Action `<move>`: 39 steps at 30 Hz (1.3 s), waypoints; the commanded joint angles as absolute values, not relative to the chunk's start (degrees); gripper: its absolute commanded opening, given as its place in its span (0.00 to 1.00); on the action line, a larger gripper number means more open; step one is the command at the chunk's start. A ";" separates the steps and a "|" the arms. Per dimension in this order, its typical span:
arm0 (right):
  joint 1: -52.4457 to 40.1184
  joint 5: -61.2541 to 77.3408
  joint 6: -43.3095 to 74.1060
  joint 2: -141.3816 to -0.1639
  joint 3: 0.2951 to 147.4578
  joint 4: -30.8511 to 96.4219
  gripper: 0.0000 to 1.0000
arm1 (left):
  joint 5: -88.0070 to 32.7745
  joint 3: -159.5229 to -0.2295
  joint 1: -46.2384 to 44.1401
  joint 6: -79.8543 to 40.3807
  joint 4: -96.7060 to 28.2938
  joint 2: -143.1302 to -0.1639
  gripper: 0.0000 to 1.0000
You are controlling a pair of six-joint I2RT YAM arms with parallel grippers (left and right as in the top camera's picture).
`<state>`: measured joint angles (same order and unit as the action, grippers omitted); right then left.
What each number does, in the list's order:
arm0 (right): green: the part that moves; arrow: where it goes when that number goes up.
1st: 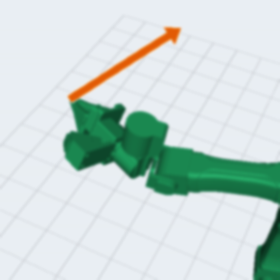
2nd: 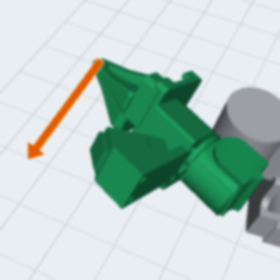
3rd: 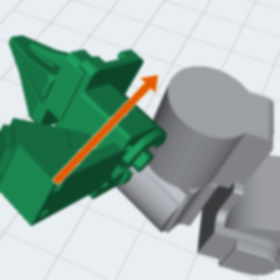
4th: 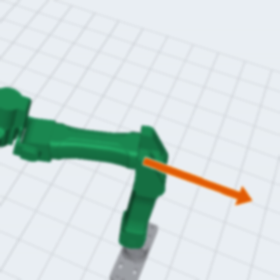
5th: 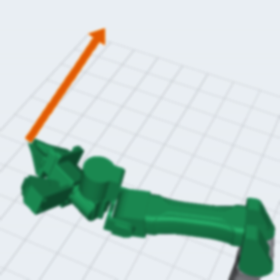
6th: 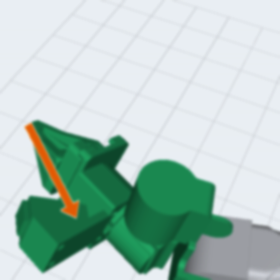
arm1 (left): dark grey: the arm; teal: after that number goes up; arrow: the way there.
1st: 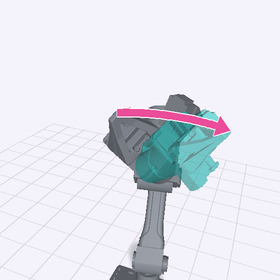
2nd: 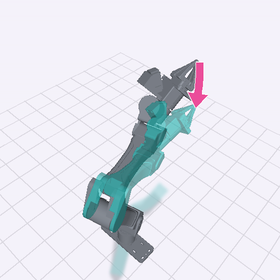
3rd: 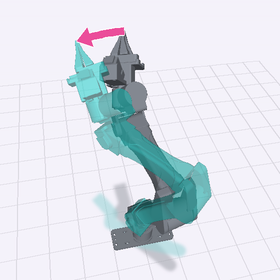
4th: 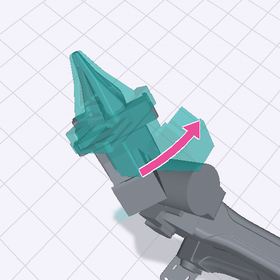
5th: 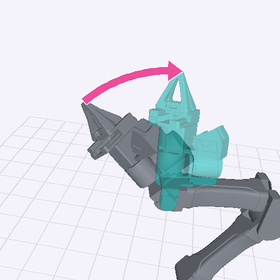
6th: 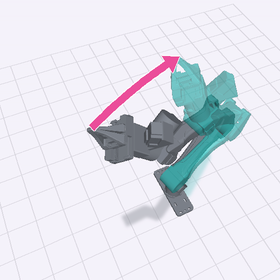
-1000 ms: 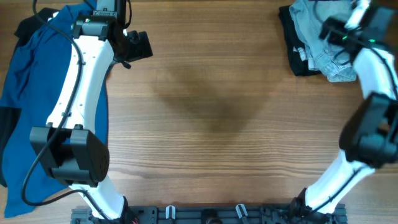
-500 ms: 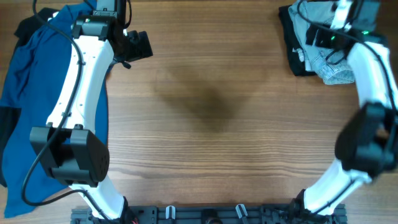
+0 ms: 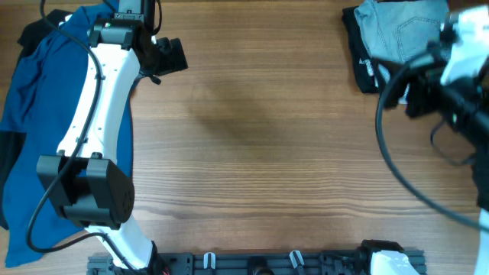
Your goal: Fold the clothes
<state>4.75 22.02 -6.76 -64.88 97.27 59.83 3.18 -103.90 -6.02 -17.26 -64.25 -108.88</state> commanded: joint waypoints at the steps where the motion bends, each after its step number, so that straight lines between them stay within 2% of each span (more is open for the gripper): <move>1: 4.67 20.58 -7.53 -62.08 97.34 61.60 1.00 | 3.73 -104.68 -6.15 -16.95 -64.25 -108.44 1.00; 4: 4.64 20.67 -7.35 -61.91 96.75 61.47 1.00 | 3.73 -104.68 -6.15 -16.95 -64.25 -108.44 1.00; 8: 4.64 20.67 -7.31 -57.54 88.12 52.71 1.00 | 3.73 -104.68 -6.15 -16.95 -64.25 -108.44 1.00; 13: 3.55 20.56 -6.35 -41.95 60.25 31.55 1.00 | 3.73 -104.68 -6.15 -16.95 -64.25 -108.44 1.00; 16: 1.56 15.22 1.43 -31.29 41.43 19.94 1.00 | 3.73 -104.68 -6.15 -16.95 -64.25 -108.44 1.00; 19: -1.26 8.10 9.13 -23.40 28.32 15.49 1.00 | 3.73 -104.68 -6.15 -16.95 -64.25 -108.44 1.00; 22: -2.70 5.23 10.48 -16.88 19.35 13.87 1.00 | 3.73 -104.68 -6.15 -16.95 -64.25 -108.44 1.00; 29: -2.79 4.47 10.70 -2.28 7.38 13.93 1.00 | 3.73 -104.68 -6.15 -16.95 -64.25 -108.44 1.00; 33: -2.79 3.79 10.55 -0.16 5.87 13.04 1.00 | 3.73 -104.68 -6.15 -16.95 -64.25 -108.44 1.00; 39: -2.85 2.70 10.70 -0.16 0.36 -1.58 1.00 | 3.73 -104.68 -6.15 -16.95 -64.25 -108.44 1.00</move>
